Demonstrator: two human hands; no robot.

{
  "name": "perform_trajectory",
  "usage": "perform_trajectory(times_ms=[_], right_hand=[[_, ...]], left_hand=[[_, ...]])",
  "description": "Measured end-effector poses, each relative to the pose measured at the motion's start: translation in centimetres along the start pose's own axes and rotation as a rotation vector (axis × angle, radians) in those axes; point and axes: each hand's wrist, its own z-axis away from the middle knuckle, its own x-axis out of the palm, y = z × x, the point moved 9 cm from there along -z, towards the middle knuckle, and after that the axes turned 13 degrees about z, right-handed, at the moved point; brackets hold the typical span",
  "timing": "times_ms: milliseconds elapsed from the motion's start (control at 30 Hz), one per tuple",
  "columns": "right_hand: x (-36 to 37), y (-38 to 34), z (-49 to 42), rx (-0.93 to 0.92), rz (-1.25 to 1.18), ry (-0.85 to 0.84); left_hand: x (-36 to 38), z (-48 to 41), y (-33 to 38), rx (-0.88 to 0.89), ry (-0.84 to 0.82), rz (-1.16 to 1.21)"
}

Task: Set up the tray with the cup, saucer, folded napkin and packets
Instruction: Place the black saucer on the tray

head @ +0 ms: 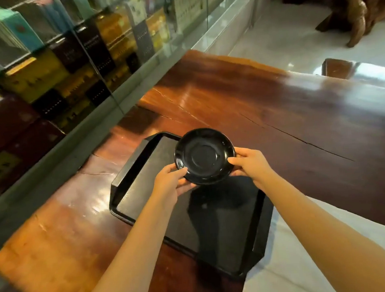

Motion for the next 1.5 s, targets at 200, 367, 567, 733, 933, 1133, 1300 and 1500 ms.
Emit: perform_trajectory(times_ms=[200,367,567,733,933,1133,1300,1500], right_hand=[[7.4,1.0,-2.6,0.078,0.085,-0.059],[10.2,2.2,-4.7,0.126,0.131,-0.026],[11.3,2.7,-5.9,0.140,0.183,0.025],[10.9,3.3,-6.4,0.132,0.218,0.074],[10.9,2.8,-7.2,0.112,0.224,0.082],[11.5,2.3,-7.7,0.104,0.205,0.073],[11.6,2.4,-7.8,0.126,0.187,0.082],[11.3,2.7,-7.3,0.177,0.207,0.093]], left_hand=[[-6.3,-2.2,0.8,-0.001,0.173,-0.056],[-8.2,-3.5,1.6,0.032,0.214,-0.093],[-9.2,-5.1,1.8,0.044,0.226,-0.143],[-8.7,-5.7,2.3,0.106,0.189,-0.240],[-8.1,-6.8,3.0,0.148,0.144,-0.260],[-8.4,-8.3,3.8,0.171,0.158,-0.301],[-8.5,-8.7,3.9,0.155,0.138,-0.312],[-9.0,-8.5,3.9,0.128,0.120,-0.361]])
